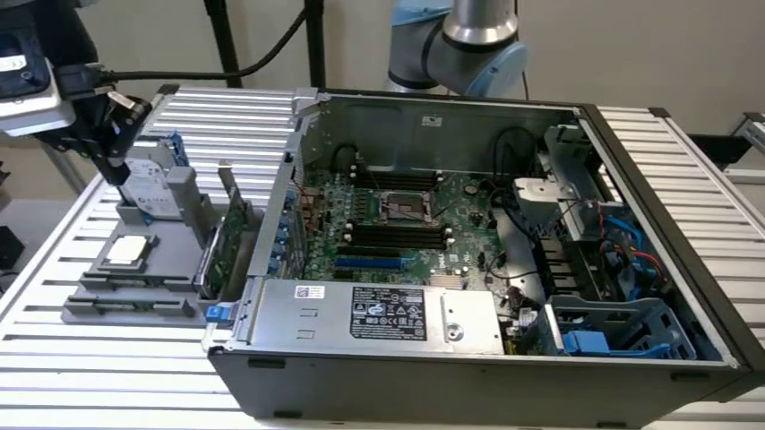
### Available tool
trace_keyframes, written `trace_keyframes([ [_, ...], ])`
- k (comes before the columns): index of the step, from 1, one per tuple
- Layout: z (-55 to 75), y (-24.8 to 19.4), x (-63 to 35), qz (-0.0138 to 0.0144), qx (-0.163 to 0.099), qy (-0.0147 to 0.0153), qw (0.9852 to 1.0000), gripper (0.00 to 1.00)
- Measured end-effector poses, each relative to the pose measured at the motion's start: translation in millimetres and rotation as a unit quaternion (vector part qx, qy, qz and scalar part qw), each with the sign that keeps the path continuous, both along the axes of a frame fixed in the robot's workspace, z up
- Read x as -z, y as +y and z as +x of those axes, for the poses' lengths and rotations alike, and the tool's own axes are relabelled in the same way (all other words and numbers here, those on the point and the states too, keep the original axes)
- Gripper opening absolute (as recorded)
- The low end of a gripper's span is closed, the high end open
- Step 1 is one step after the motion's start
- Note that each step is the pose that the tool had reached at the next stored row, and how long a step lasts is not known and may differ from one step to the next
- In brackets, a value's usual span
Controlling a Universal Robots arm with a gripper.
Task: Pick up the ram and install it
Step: 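Reach for the ram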
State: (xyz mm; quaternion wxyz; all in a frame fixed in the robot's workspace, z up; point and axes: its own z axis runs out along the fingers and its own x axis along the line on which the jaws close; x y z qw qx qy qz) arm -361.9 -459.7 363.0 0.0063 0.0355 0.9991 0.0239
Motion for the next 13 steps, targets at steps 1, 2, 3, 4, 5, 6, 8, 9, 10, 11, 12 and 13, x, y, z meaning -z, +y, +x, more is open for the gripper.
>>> trace_keyframes([
  [1,-2.2,-1.0,1.1,0.0000,0.000,0.0002,1.0000,0.00],
  [2,-4.4,-2.0,2.1,0.0000,0.000,0.0005,1.0000,0.00],
  [3,-6.6,-3.0,3.1,0.0000,0.000,0.0007,1.0000,0.00],
  [4,-8.6,-4.1,4.1,0.0000,0.000,0.0009,1.0000,0.00],
  [5,-10.7,-5.2,5.2,0.0000,0.000,0.0012,1.0000,0.00],
  [6,-12.5,-6.2,6.2,0.0000,0.000,0.0014,1.0000,0.00],
  [8,-16.3,-8.4,8.3,0.0000,0.000,0.0019,1.0000,0.00],
  [9,-18.1,-9.5,9.2,0.0000,0.000,0.0023,1.0000,0.00],
  [10,-19.7,-10.6,10.2,0.0000,0.000,0.0025,1.0000,0.00],
  [11,-21.2,-11.8,11.2,0.0000,0.000,0.0028,1.0000,0.00],
  [12,-22.3,-13.0,12.0,0.0000,0.000,0.0032,1.0000,0.00],
  [13,-23.0,-14.1,12.7,0.0000,0.000,0.0036,1.0000,0.00],
])
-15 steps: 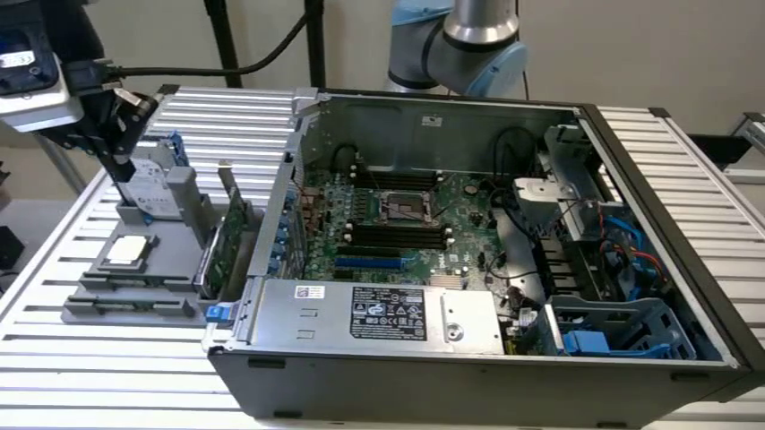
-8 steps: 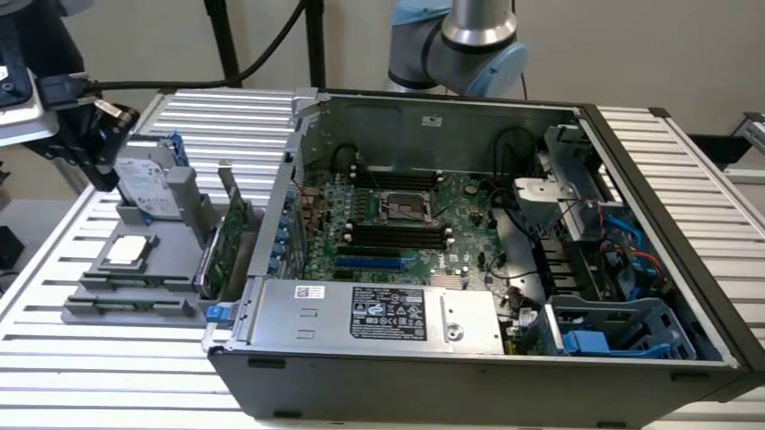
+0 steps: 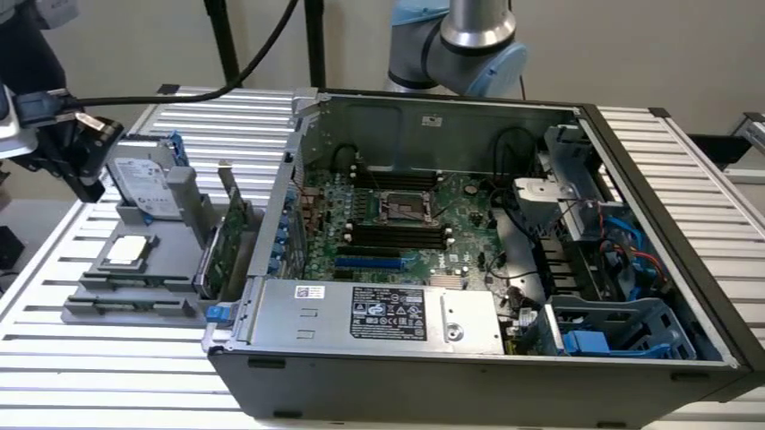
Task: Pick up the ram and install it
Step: 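Reach for the ram, then pick up the ram and move it above insertion slot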
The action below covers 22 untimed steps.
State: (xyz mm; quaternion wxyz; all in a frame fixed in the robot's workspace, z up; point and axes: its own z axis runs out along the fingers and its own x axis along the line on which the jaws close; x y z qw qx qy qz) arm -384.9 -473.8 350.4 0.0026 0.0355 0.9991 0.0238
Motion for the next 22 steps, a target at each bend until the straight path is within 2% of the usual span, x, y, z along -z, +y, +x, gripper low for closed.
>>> trace_keyframes([
  [4,-2.1,-4.0,2.5,0.0000,-0.001,0.0023,1.0000,0.00],
  [7,-3.0,-5.0,4.8,0.0000,-0.006,0.0031,1.0000,0.00],
  [22,-4.6,-5.2,6.1,0.0000,-0.010,0.0031,0.9999,0.00],
])
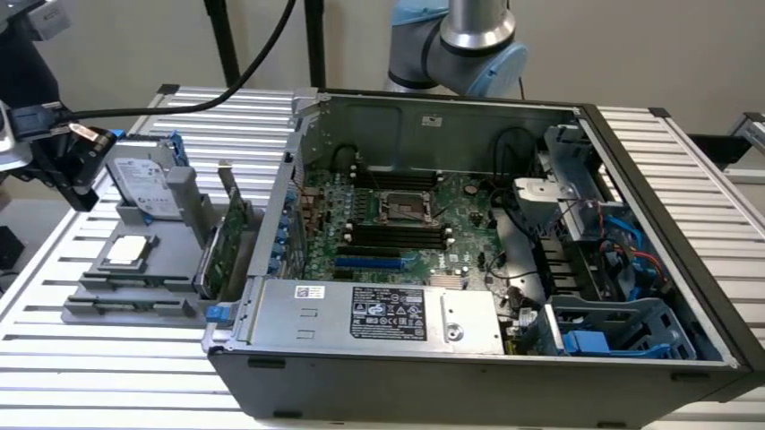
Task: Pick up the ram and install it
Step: 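Pick up the ram and move it above insertion slot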
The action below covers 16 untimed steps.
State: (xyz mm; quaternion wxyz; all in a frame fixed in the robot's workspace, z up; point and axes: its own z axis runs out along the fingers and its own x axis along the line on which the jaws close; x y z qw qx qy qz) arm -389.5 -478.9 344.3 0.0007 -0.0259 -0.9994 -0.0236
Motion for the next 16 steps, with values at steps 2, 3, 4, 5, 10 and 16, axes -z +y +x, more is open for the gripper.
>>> trace_keyframes([
  [2,0.0,0.0,0.0,0.0000,0.000,0.0000,1.0000,0.00],
  [3,0.0,0.0,0.1,0.0000,0.000,0.0000,1.0000,0.00],
  [4,0.1,-0.1,0.3,0.0000,-0.002,0.0000,1.0000,0.00],
  [5,0.1,-0.1,0.6,0.0000,-0.008,0.0000,1.0000,0.00],
  [10,0.1,-0.1,1.8,0.0000,-0.053,0.0000,0.9986,0.00],
  [16,0.1,-0.2,3.1,0.0000,-0.107,0.0000,0.9942,0.00],
])
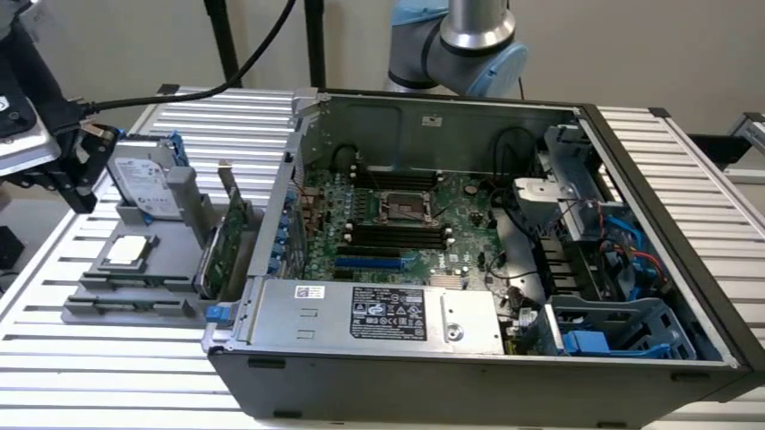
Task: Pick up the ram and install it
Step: 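Pick up the ram and move it above insertion slot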
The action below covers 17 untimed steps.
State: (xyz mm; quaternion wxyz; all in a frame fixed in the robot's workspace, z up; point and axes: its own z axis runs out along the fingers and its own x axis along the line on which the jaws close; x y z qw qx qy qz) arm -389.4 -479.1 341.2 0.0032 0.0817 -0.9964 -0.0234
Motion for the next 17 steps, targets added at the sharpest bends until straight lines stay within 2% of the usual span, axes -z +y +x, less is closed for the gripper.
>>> trace_keyframes([
  [4,0.0,0.0,1.0,0.0000,-0.037,0.0000,0.9993,0.00],
  [8,0.0,0.0,2.1,0.0000,-0.073,0.0000,0.9973,0.00],
  [13,0.0,0.0,3.5,0.0000,-0.118,0.0000,0.9930,0.00],
  [17,0.0,0.0,4.8,0.0000,-0.154,0.0000,0.9880,0.00],
])
